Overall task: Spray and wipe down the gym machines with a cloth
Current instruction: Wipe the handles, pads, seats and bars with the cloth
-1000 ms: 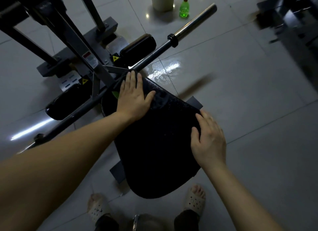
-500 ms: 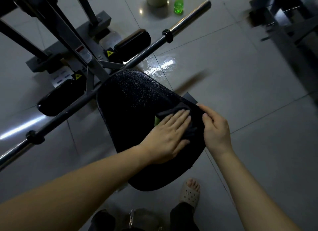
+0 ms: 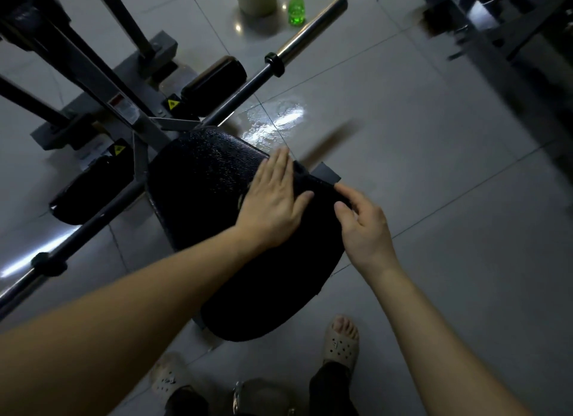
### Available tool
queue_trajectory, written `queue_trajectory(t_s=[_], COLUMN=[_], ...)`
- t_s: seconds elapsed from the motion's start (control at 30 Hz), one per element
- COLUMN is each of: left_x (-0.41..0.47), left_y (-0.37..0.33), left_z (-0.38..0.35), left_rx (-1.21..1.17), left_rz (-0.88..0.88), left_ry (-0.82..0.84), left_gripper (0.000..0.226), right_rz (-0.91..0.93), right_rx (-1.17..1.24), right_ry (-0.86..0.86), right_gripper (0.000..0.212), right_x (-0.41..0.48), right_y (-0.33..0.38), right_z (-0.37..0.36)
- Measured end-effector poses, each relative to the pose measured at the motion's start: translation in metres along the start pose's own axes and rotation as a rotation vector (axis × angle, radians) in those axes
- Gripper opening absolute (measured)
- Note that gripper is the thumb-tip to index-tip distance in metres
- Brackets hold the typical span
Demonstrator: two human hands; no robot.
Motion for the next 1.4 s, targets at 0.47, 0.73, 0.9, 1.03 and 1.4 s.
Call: queue_trajectory(t_s=[0.47, 0.73, 0.9, 1.03, 1.4], left_x=[-0.057, -0.093, -0.097, -0.097, -0.098], left_y=[0.107, 0.105, 0.102, 0.103, 0.103], left_z=[0.057, 0.022, 0.015, 0.016, 0.018], left_rx=[-0.069, 0.027, 0.030, 0.038, 0.021], left_rz=[0.133, 0.141, 0.172, 0.152, 0.159], left_ry=[-0.207, -0.140, -0.215, -0.233, -0.241], left_gripper=[0.066, 0.075, 0.068, 0.068, 0.069], right_rz=[0.536, 0.521, 0.610, 0.393, 0.608], right_rx=[-0.715, -0.882, -0.688, -0.716, -0.748], right_ry=[0.159, 0.041, -0.031, -0.059, 0.116], right_gripper=[0.072, 0.055, 0.048, 0.062, 0.049], right_x=[-0.024, -0.072, -0.041, 0.024, -0.080], right_y=[0.040, -0.010, 0.012, 0.052, 0.008], right_z=[-0.101, -0.057, -0.063, -0.101, -0.067])
Point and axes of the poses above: each hand's wrist, its own x-axis towards the middle knuckle, its own z-axis out of the back of the hand, y = z × x, the point moved 6 cm from there along x, towards the middle knuckle, and after that the axes turned 8 degrees about -y, right-handed, at the moved point
